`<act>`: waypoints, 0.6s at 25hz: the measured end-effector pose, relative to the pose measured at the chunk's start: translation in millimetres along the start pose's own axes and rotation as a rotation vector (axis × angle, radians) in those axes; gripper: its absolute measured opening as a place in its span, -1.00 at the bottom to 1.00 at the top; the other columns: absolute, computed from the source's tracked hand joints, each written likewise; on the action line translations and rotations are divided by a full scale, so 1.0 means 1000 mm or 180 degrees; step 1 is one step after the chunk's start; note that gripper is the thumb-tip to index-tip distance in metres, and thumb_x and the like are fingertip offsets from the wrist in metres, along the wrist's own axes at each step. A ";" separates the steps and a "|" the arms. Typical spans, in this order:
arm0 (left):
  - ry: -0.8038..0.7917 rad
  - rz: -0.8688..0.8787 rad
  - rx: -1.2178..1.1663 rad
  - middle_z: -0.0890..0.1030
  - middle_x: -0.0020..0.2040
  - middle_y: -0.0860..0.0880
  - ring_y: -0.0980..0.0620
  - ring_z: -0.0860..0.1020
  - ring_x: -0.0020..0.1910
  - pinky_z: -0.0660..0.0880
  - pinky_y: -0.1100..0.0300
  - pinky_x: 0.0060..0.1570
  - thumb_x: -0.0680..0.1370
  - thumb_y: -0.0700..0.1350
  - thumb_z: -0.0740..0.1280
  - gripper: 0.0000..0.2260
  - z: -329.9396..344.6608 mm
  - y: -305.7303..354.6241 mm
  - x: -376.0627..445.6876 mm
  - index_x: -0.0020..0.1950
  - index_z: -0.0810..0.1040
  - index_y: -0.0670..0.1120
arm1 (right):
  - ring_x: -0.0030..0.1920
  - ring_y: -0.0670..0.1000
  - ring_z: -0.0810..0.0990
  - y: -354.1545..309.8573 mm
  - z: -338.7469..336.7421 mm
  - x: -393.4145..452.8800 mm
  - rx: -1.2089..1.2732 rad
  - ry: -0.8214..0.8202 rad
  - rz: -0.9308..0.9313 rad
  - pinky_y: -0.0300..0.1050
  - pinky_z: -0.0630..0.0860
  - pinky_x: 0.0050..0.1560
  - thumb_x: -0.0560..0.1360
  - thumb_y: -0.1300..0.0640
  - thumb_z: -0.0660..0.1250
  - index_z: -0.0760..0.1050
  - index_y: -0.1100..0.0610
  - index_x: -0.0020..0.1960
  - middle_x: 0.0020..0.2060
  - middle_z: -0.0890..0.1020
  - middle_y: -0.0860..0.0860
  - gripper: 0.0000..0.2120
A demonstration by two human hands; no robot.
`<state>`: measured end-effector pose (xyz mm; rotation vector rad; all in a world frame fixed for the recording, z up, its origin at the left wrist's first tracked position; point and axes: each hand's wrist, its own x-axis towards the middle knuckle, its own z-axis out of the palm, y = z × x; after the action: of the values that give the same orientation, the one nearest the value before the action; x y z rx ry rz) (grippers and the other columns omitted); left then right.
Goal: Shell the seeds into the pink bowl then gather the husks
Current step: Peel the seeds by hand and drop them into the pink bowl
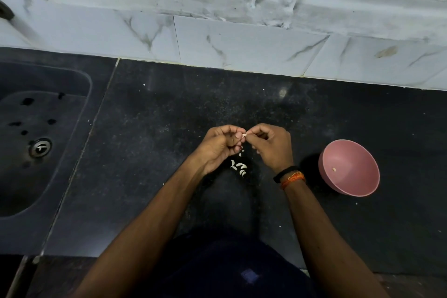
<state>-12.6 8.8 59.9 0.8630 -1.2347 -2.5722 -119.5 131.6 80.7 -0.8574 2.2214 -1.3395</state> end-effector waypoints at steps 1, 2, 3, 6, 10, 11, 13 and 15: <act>0.0009 -0.0054 -0.0113 0.62 -0.24 -0.11 0.08 0.55 -0.24 0.52 0.28 -0.28 0.60 -0.41 0.25 -0.84 0.001 0.001 0.000 0.01 0.61 -0.25 | -0.42 -0.18 0.56 -0.001 0.001 0.000 0.0147 0.0000 0.0030 -0.33 0.45 -0.34 0.46 0.27 0.49 0.68 0.09 -0.21 -0.44 0.62 -0.16 -0.88; 0.0029 -0.0099 -0.0209 0.61 -0.25 -0.11 0.09 0.54 -0.26 0.51 0.29 -0.30 0.60 -0.41 0.24 -0.84 0.003 0.002 -0.001 0.00 0.61 -0.26 | -0.42 -0.17 0.55 -0.001 0.001 -0.001 0.0324 0.0005 0.0068 -0.31 0.46 -0.37 0.46 0.29 0.49 0.68 0.11 -0.21 -0.43 0.63 -0.12 -0.88; 0.0058 -0.0138 -0.0282 0.61 -0.25 -0.11 0.09 0.54 -0.26 0.51 0.30 -0.32 0.60 -0.41 0.24 -0.84 0.003 0.003 -0.001 0.01 0.60 -0.27 | -0.40 -0.16 0.56 0.000 0.002 -0.001 0.0490 0.0007 0.0101 -0.30 0.48 -0.39 0.46 0.31 0.48 0.68 0.12 -0.20 -0.42 0.64 -0.07 -0.87; 0.0114 -0.0153 -0.0282 0.62 -0.26 -0.12 0.08 0.54 -0.27 0.50 0.31 -0.34 0.61 -0.41 0.23 -0.83 0.005 0.005 -0.002 0.01 0.60 -0.27 | -0.37 -0.11 0.57 0.006 0.003 -0.001 0.0896 -0.0030 0.0215 -0.26 0.50 -0.38 0.50 0.35 0.43 0.68 0.14 -0.15 -0.38 0.65 -0.01 -0.85; 0.0167 0.0343 0.0578 0.66 -0.17 -0.20 0.04 0.62 -0.24 0.59 0.26 -0.22 0.58 -0.40 0.30 -0.87 0.002 0.005 -0.003 0.08 0.61 -0.34 | -0.32 -0.04 0.59 0.012 0.004 -0.003 0.1261 -0.0042 0.0457 -0.19 0.52 -0.34 0.52 0.35 0.39 0.69 0.22 -0.10 -0.31 0.68 0.13 -0.88; 0.0198 0.0506 0.0829 0.68 -0.13 -0.24 -0.01 0.65 -0.21 0.62 0.23 -0.18 0.58 -0.39 0.33 -0.87 0.001 0.005 -0.003 0.09 0.61 -0.36 | -0.30 -0.01 0.61 0.012 0.004 -0.003 0.1311 -0.0045 0.0476 -0.18 0.54 -0.32 0.53 0.35 0.39 0.69 0.23 -0.09 -0.28 0.69 0.16 -0.89; 0.0268 0.0754 0.1152 0.69 -0.09 -0.28 -0.12 0.67 -0.16 0.64 0.17 -0.14 0.56 -0.37 0.37 -0.87 0.002 0.006 -0.004 0.09 0.63 -0.34 | -0.28 0.01 0.62 0.012 0.004 -0.002 0.1387 -0.0074 0.0479 -0.16 0.56 -0.30 0.54 0.33 0.40 0.69 0.22 -0.08 -0.25 0.70 0.15 -0.90; 0.0342 0.0926 0.1261 0.70 -0.11 -0.26 -0.15 0.67 -0.18 0.65 0.12 -0.13 0.54 -0.35 0.40 -0.88 0.003 0.007 -0.005 0.06 0.65 -0.29 | -0.27 0.01 0.63 0.011 0.004 -0.002 0.1441 -0.0084 0.0497 -0.15 0.58 -0.28 0.54 0.31 0.42 0.69 0.20 -0.05 -0.22 0.71 0.15 -0.92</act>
<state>-10.6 8.0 68.3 0.8010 -1.7238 -2.0641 -118.8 134.5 68.9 -0.5210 1.8104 -1.6479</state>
